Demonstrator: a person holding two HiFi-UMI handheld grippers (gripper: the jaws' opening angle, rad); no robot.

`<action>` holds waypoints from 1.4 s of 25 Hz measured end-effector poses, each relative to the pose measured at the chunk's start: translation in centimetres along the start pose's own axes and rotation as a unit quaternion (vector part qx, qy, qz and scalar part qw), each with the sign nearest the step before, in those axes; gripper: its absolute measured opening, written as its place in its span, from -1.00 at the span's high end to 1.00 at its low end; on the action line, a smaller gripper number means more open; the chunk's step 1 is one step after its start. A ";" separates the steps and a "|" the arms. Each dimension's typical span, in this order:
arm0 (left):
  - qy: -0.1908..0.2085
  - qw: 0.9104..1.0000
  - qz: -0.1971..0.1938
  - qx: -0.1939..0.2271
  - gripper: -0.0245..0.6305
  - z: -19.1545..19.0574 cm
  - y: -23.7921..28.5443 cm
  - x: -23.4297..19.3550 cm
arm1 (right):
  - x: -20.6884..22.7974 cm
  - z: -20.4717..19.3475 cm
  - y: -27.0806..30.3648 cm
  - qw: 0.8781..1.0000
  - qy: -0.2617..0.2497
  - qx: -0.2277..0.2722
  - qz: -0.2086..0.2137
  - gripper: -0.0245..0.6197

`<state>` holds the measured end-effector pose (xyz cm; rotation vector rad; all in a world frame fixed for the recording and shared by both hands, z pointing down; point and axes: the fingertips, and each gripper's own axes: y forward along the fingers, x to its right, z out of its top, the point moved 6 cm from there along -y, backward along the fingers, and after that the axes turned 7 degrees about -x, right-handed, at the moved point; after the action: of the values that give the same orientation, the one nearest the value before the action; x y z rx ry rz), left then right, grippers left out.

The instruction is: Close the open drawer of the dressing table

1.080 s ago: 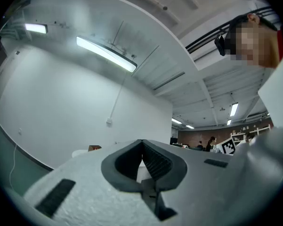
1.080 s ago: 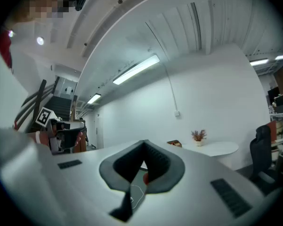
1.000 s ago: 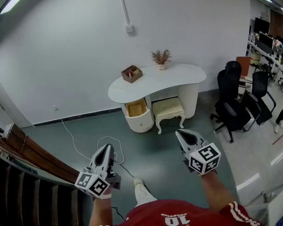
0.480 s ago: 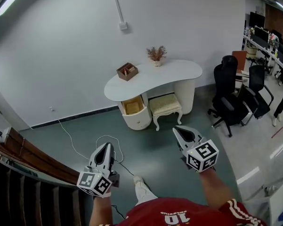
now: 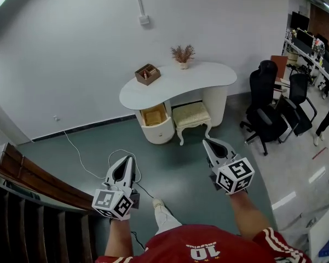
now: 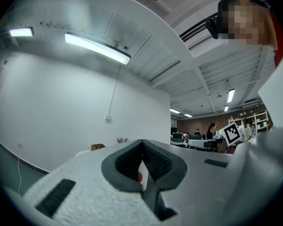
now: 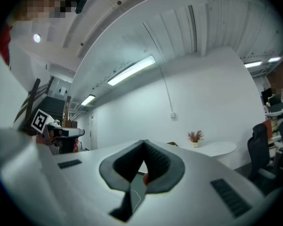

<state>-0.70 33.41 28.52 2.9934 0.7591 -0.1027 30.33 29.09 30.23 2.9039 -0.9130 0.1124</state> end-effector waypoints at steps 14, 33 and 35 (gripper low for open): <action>-0.019 0.999 -0.006 -0.040 0.92 -3.3 6.7 -8.9 | -1.7 -1.9 14.1 0.999 0.011 -0.040 0.024 0.91; -0.034 0.994 -0.087 -0.048 0.92 -2.7 18.8 -27.8 | -2.1 -0.7 33.7 0.996 0.027 -0.059 -0.059 0.27; -0.042 0.994 -0.093 -0.048 0.92 -3.2 19.2 -28.1 | -1.8 -1.1 34.3 0.995 0.021 -0.065 -0.067 0.05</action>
<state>-16.01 3.44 34.53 2.8019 1.0019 -0.1920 9.08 2.23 33.52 2.8192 -0.6895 0.1007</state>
